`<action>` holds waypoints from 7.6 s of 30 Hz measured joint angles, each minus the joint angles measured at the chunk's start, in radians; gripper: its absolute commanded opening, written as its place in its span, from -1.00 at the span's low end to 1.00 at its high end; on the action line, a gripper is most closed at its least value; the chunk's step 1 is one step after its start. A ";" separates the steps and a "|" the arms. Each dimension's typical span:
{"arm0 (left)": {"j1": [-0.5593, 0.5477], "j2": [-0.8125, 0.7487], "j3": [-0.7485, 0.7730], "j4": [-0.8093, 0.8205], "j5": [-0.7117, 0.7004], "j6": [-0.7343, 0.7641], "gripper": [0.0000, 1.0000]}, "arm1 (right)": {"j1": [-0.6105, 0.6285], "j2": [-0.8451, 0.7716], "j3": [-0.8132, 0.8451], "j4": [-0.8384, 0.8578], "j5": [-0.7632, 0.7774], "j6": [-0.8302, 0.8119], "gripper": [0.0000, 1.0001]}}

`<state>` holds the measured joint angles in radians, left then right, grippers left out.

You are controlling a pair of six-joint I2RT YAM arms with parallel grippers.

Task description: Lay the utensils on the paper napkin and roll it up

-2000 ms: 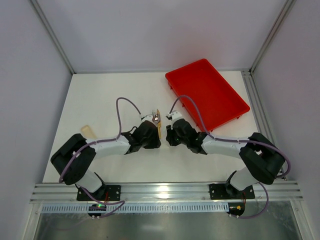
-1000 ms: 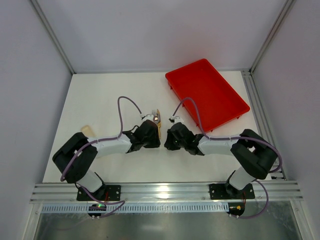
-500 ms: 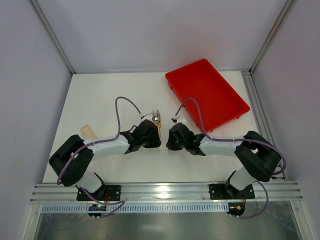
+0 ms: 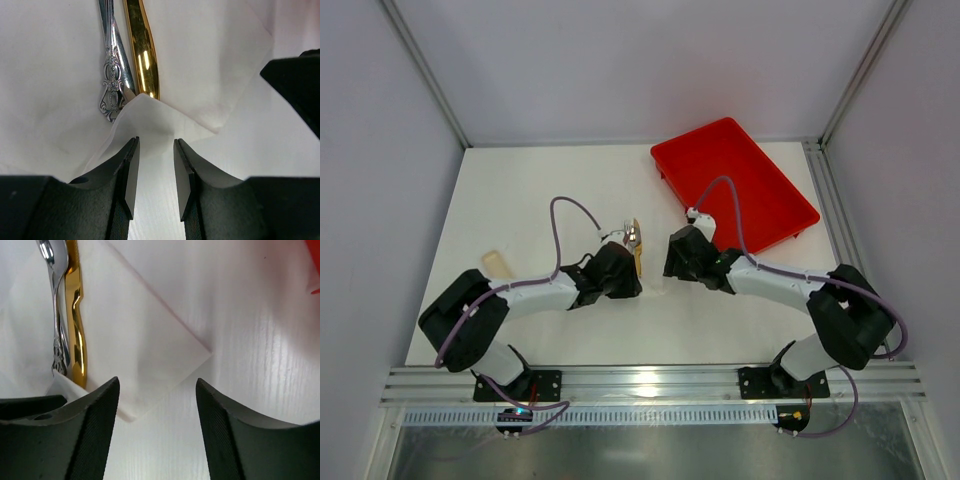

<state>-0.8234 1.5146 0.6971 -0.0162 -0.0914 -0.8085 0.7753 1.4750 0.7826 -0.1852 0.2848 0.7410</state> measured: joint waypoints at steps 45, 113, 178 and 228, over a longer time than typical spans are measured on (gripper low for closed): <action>0.000 0.000 -0.016 0.006 0.006 0.000 -0.28 | -0.051 0.190 0.096 0.075 -0.078 0.121 0.57; 0.000 -0.009 0.002 -0.072 -0.058 0.027 -0.30 | -0.010 0.030 -0.215 0.554 -0.306 -0.005 -0.92; 0.195 0.088 0.245 -0.228 0.087 0.054 0.14 | 0.092 0.243 -0.100 0.671 -0.325 -0.115 -0.74; 0.195 0.079 0.155 -0.224 0.055 0.084 -0.95 | 0.093 0.127 -0.119 0.463 -0.315 -0.109 -0.50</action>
<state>-0.6289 1.5940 0.8520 -0.2398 -0.0368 -0.7250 0.8684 1.6016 0.6640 0.2779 -0.0307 0.6319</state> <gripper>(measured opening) 0.032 0.254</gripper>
